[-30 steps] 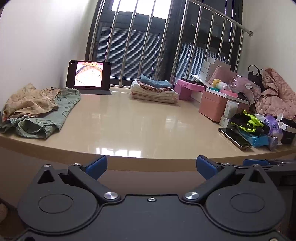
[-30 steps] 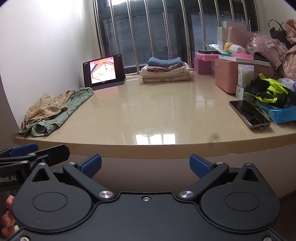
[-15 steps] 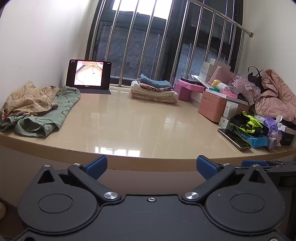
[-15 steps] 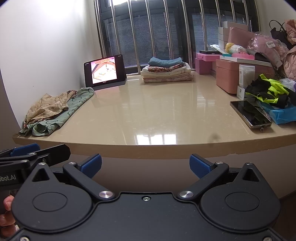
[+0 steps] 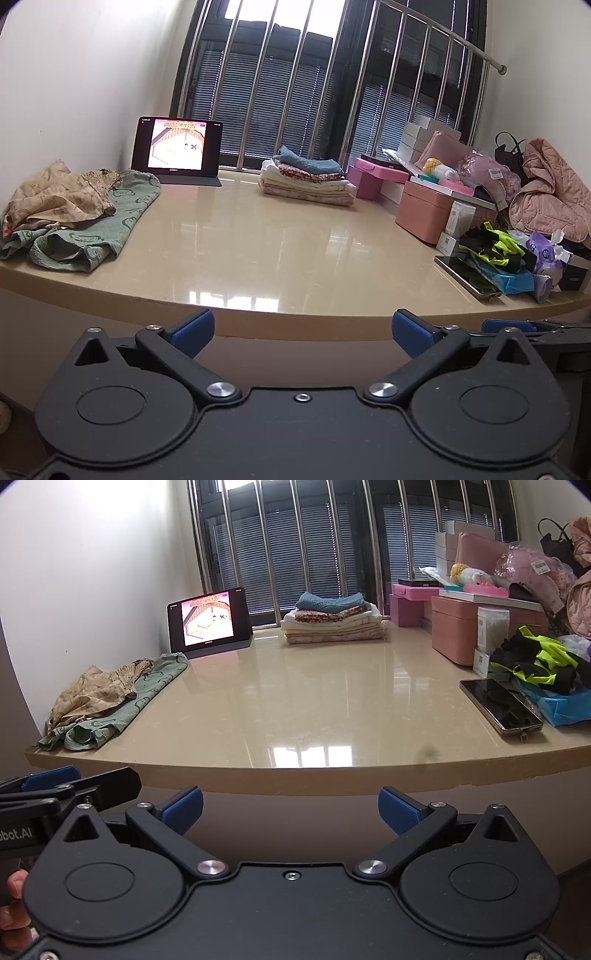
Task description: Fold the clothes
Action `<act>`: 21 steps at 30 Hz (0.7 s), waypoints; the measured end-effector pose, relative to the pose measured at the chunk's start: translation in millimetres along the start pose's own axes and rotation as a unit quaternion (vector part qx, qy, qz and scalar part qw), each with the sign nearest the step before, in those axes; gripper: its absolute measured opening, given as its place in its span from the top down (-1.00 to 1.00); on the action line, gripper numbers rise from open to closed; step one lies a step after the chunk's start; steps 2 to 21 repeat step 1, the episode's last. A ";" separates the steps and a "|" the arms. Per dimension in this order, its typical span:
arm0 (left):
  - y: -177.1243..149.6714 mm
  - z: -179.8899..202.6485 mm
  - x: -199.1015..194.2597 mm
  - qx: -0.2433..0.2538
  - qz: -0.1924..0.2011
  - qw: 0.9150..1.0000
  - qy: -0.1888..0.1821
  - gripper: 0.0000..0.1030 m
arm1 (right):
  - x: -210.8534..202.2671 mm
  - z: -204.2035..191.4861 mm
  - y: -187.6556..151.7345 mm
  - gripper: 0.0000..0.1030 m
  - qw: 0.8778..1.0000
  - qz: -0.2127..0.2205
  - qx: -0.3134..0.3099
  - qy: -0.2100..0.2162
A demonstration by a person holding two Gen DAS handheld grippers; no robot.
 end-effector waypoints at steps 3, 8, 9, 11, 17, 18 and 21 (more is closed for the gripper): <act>-0.4 -0.2 0.3 -0.001 -0.001 1.000 0.001 -1.00 | 0.0 0.1 0.1 -0.99 1.000 0.000 0.000 0.000; -0.4 -0.2 0.3 -0.001 -0.001 1.000 0.001 -1.00 | 0.0 0.1 0.1 -0.99 1.000 0.000 0.000 0.000; -0.4 -0.2 0.3 -0.001 -0.001 1.000 0.001 -1.00 | 0.0 0.1 0.1 -0.99 1.000 0.000 0.000 0.000; -0.4 -0.2 0.3 -0.001 -0.001 1.000 0.001 -1.00 | 0.0 0.1 0.1 -0.99 1.000 0.000 0.000 0.000; -0.4 -0.2 0.3 -0.001 -0.001 1.000 0.001 -1.00 | 0.0 0.1 0.1 -0.99 1.000 0.000 0.000 0.000; -0.4 -0.2 0.3 -0.001 -0.001 1.000 0.001 -1.00 | 0.0 0.1 0.1 -0.99 1.000 0.000 0.000 0.000; -0.4 -0.2 0.3 -0.001 -0.001 1.000 0.001 -1.00 | 0.0 0.1 0.1 -0.99 1.000 0.000 0.000 0.000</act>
Point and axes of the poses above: each gripper's, at about its wrist camera, not at the fingertips, and x roughly the way its jaws point, z to its right, y to its top, the point moved 10 cm from there along x, roughly the way its jaws point, and after that the axes turned 15 degrees about z, right-handed, at the moved point
